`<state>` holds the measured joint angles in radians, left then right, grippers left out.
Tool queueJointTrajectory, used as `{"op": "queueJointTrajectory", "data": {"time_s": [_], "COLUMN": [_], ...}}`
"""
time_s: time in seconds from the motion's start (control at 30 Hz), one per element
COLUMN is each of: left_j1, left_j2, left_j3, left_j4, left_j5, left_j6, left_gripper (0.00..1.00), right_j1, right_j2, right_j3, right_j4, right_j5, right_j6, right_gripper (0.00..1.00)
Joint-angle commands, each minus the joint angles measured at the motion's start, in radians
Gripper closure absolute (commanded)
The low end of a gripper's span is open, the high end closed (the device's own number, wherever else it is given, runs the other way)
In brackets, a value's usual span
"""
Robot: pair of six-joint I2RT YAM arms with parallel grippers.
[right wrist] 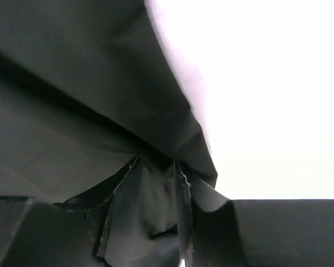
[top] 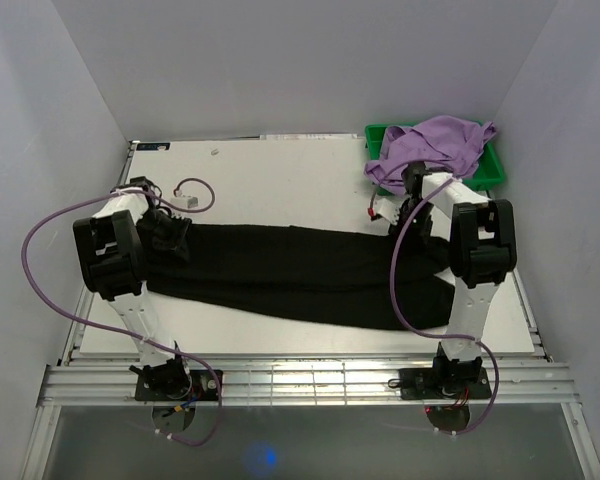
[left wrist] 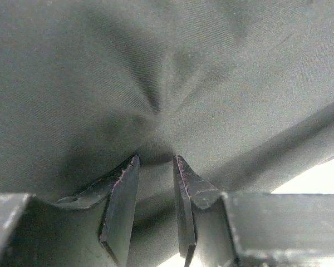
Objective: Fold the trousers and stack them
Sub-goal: Fold the trousers
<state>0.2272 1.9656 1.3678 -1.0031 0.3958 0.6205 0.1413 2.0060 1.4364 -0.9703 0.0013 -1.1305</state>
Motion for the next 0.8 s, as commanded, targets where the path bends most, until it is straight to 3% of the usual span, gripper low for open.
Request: {"op": "queueJointTrajectory", "data": {"time_s": [0.0,0.17,0.37,0.5,0.67,0.77], "left_j1": [0.003,0.001,0.0,-0.002,-0.003,-0.012], "left_j2": [0.065,0.091,0.053,0.006,-0.079,-0.111], "left_j3": [0.056,0.102,0.108,0.105,0.071,0.051], "left_j4": [0.087,0.057,0.028,0.0,-0.006,-0.009], "left_j5": [0.015,0.037,0.094,0.097,0.127,0.118], "left_j6": [-0.146,-0.159,-0.13,-0.047,0.128,0.203], "left_gripper": [0.58,0.57,0.54,0.52,0.48,0.47], "right_j1": [0.0,0.0,-0.015,-0.068,-0.193,-0.227], "right_j2": [0.062,0.014,-0.165,-0.234,-0.239,-0.242], "right_j3": [0.186,0.211,0.145,0.145,0.148,0.07], "right_j4": [0.027,-0.018,-0.131,-0.186,-0.186,-0.099], "right_j5": [0.019,-0.041,-0.115,-0.107,-0.078,-0.049], "right_j6": [0.046,-0.011,-0.092,-0.156,-0.251,-0.328], "right_gripper": [0.65,0.63,0.52,0.4,0.42,0.44]}}
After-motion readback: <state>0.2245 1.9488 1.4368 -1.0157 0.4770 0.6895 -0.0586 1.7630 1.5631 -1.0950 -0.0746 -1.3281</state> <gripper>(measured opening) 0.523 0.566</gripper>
